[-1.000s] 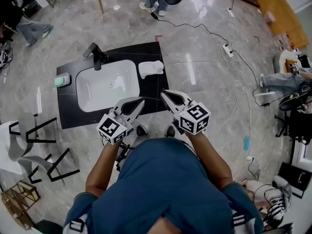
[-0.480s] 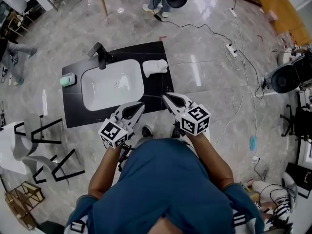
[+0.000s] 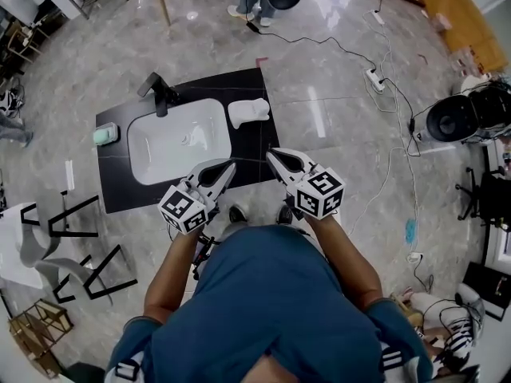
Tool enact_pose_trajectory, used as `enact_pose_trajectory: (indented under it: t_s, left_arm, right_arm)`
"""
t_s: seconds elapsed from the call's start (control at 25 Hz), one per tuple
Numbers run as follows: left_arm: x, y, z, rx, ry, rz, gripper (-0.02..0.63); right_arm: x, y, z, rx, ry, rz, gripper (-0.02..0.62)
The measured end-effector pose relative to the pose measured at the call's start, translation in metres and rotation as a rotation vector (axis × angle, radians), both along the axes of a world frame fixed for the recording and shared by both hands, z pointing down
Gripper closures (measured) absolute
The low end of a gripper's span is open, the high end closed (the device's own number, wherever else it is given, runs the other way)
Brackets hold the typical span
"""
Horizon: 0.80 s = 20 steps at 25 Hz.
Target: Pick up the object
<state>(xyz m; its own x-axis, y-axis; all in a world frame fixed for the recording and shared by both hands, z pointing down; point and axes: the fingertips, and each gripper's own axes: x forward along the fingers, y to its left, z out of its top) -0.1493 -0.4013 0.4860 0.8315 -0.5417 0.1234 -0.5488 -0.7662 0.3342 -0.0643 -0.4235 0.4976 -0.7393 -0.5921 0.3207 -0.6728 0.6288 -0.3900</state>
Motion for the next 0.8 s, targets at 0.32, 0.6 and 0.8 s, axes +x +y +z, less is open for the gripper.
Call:
enact_pose_trajectory:
  t_s: [0.32, 0.6, 0.8]
  left_arm:
    - [-0.012, -0.021, 0.025, -0.153, 0.146, -0.090, 0.603]
    - [-0.028, -0.031, 0.056, -0.279, 0.232, -0.158, 0.603]
    - [-0.035, -0.038, 0.074, -0.345, 0.288, -0.201, 0.603]
  right_arm:
    - [0.006, -0.003, 0.005, -0.018, 0.010, -0.003, 0.581]
    - [0.012, 0.000, 0.013, -0.027, 0.019, 0.007, 0.581]
    - [0.015, 0.001, 0.015, -0.031, 0.024, 0.010, 0.581]
